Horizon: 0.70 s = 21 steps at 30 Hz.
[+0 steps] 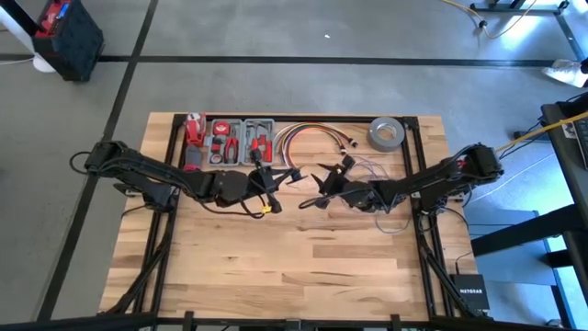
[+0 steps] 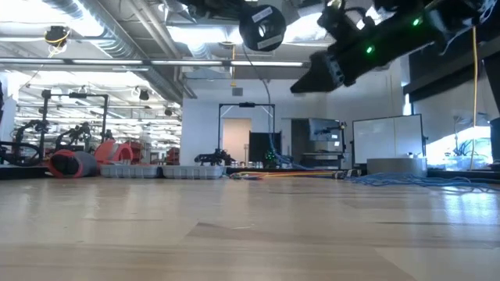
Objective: Coil cords
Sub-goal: Coil the blue wire onto the black spool
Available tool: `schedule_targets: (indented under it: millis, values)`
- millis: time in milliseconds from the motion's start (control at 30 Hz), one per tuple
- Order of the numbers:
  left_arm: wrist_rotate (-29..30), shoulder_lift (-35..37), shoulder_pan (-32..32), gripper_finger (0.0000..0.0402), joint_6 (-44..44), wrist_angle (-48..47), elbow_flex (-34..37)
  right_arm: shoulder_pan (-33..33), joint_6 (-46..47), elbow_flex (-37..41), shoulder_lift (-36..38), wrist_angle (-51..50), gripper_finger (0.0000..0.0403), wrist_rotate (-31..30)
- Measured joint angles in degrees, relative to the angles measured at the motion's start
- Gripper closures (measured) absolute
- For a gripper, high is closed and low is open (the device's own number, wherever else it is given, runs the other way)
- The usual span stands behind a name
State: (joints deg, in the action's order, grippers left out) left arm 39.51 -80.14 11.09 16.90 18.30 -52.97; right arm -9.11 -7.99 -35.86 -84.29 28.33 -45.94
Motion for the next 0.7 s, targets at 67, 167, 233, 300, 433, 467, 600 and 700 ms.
schedule_targets:
  millis: [67,167,233,300,433,467,600,700]
  values:
    - [0.0,0.0,0.0,0.0402,0.0,-0.3,0.0,-0.7,0.0,0.0,2.2,-1.9,0.0202,3.4]
    - [0.0,0.0,0.0,0.0402,-0.2,0.3,0.0,-0.6,1.5,0.0,2.7,-1.3,0.0193,12.9]
    - [0.0,0.0,0.0,0.0402,-0.2,0.6,0.0,0.2,3.0,-0.1,0.8,1.2,0.0192,18.5]
    - [0.0,0.0,0.0,0.0402,-0.2,0.7,0.0,0.7,3.4,-0.2,-2.0,2.0,0.0195,20.6]
    - [0.1,-0.1,0.0,0.0401,-0.2,0.9,0.0,1.4,3.1,-0.1,-8.2,8.4,0.0206,17.8]
    - [0.1,-0.1,0.0,0.0402,-0.1,0.9,0.0,1.8,3.0,-0.1,-9.5,10.4,0.0209,17.2]
    - [0.1,-0.1,0.0,0.0401,0.3,0.9,0.0,3.0,2.8,-0.1,-13.7,17.0,0.0225,17.0]
    - [0.1,-0.1,0.0,0.0402,0.3,0.8,0.0,3.7,2.6,-0.2,-15.4,20.9,0.024,17.0]
